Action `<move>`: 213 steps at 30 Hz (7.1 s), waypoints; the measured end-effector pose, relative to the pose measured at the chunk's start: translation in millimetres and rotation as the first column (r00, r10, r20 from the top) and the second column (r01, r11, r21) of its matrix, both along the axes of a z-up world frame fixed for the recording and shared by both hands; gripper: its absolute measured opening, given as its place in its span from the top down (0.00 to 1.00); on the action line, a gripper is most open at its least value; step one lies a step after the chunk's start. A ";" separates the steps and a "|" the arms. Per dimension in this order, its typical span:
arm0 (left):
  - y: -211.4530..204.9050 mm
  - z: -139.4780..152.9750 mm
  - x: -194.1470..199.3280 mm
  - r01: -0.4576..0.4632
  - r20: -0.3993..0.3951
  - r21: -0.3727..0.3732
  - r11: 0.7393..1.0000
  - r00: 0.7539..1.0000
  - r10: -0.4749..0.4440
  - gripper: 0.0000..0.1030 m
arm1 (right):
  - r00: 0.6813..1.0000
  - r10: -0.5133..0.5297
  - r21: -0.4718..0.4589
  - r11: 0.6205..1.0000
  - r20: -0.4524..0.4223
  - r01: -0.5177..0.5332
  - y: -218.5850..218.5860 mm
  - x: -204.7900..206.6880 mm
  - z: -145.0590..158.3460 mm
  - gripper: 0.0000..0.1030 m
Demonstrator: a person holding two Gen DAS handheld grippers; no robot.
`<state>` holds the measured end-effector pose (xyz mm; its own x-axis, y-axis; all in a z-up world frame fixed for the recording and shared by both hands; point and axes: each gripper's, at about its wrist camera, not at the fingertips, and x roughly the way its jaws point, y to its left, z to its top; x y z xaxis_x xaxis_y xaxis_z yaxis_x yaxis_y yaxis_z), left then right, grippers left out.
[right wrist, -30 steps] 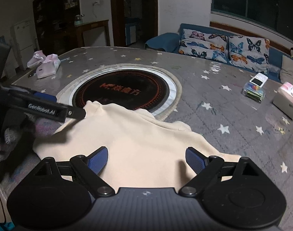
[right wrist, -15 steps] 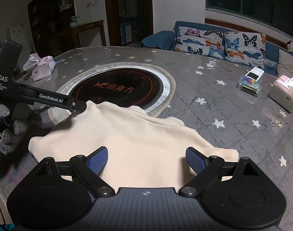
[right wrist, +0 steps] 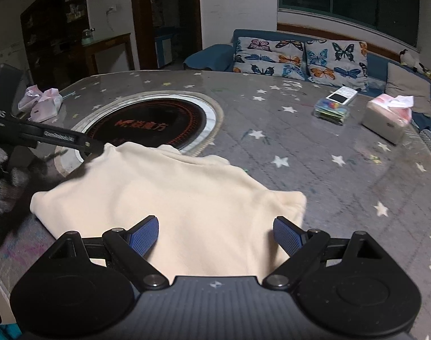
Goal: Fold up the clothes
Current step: 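Grasp the folded sweatshirt edge with the right tool while the left tool grasps beside it, then lift the sweatshirt with both tools and fold it over onto itself, then lower the folded sweatshirt and open both tools to release it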
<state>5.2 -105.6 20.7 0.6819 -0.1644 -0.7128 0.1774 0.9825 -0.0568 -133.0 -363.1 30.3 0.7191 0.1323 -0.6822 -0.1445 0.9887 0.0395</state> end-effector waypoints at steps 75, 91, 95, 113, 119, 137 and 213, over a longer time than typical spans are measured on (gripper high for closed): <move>47.2 -1.2 -27.6 -0.191 -0.265 -0.551 0.813 0.963 0.046 0.06 | 0.886 0.455 0.022 0.888 0.092 -0.459 124.8 9.4 29.9 0.88; 31.0 -17.2 -20.8 -0.212 -0.345 -0.647 0.732 0.938 -0.033 0.52 | 0.874 0.472 0.065 0.874 0.111 -0.481 117.5 2.7 30.5 0.88; 28.0 -19.7 -21.0 -0.212 -0.351 -0.637 0.741 0.936 -0.035 0.62 | 0.871 0.480 0.066 0.871 0.108 -0.488 118.6 1.5 28.5 0.88; 23.5 -19.8 -23.7 -0.180 -0.328 -0.601 0.779 0.944 -0.035 0.76 | 0.927 0.363 0.094 0.924 0.093 -0.371 76.5 -7.3 32.0 0.77; 21.6 -18.6 -24.3 -0.172 -0.321 -0.594 0.786 0.947 -0.035 0.76 | 0.987 0.150 0.094 0.984 0.050 -0.154 20.2 3.2 13.0 0.64; 5.2 -7.3 -29.7 -0.107 -0.262 -0.486 0.867 0.965 -0.028 0.76 | 0.990 -0.141 0.199 0.970 0.002 0.138 -56.1 24.3 -23.0 0.75; -267.1 18.5 6.2 0.463 -0.046 -0.190 0.866 0.877 -0.479 0.61 | 0.904 -0.421 -0.011 0.906 0.069 0.423 -183.5 17.9 -14.0 0.30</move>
